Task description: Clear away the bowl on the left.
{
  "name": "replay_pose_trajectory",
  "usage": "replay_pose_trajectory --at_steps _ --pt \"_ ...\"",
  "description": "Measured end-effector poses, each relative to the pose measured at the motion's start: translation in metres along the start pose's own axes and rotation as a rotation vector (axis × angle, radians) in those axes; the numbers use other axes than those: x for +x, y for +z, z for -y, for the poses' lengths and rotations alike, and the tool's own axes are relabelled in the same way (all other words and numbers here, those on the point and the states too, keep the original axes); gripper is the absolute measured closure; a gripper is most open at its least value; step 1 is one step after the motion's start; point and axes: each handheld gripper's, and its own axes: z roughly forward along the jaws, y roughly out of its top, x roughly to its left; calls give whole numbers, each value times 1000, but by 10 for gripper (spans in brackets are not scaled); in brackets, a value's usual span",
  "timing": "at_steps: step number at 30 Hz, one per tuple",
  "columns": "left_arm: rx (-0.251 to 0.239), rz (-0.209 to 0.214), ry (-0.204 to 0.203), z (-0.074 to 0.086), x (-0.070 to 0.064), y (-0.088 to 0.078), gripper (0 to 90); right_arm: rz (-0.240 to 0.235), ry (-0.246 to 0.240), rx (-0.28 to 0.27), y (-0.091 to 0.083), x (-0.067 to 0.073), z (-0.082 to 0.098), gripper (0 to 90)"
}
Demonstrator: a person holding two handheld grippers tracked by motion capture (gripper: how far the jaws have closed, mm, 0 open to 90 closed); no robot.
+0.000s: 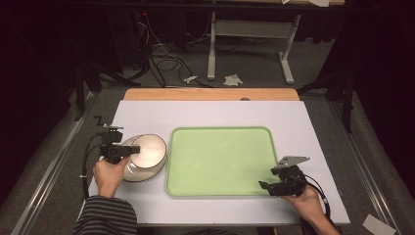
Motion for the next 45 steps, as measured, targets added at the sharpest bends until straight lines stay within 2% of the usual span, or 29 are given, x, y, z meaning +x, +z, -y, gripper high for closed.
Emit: replay_pose_trajectory --at_steps 2,4,8,10,12,15,19,25,32,37,45 --pt "-2 6 5 0 -2 0 822 3 1 4 0 0 0 327" --pt "-5 9 27 0 -7 -2 821 2 -2 7 -1 1 0 327" --pt "-11 19 35 -1 -11 -3 821 -2 -2 -1 0 1 0 327" --pt "-41 1 51 -2 -14 -5 821 0 -4 1 0 0 0 327" --pt "-46 -1 51 -2 -14 -6 822 1 -5 0 -1 0 0 327" --pt "-54 8 50 -2 -15 -8 822 12 -6 -11 -2 1 0 329" --pt "-61 40 52 -3 -19 -8 822 9 -1 -18 -2 0 0 329" --pt "-57 37 89 -5 -31 -6 817 6 -4 -10 -2 0 0 330" --pt "-50 67 113 -7 -40 -6 818 2 -8 3 0 -1 -1 326" --pt "-22 78 164 -8 -55 -2 819 -1 -10 -17 -2 1 0 327" --pt "3 91 193 -14 -64 6 818 -2 -10 -14 -1 0 0 326"
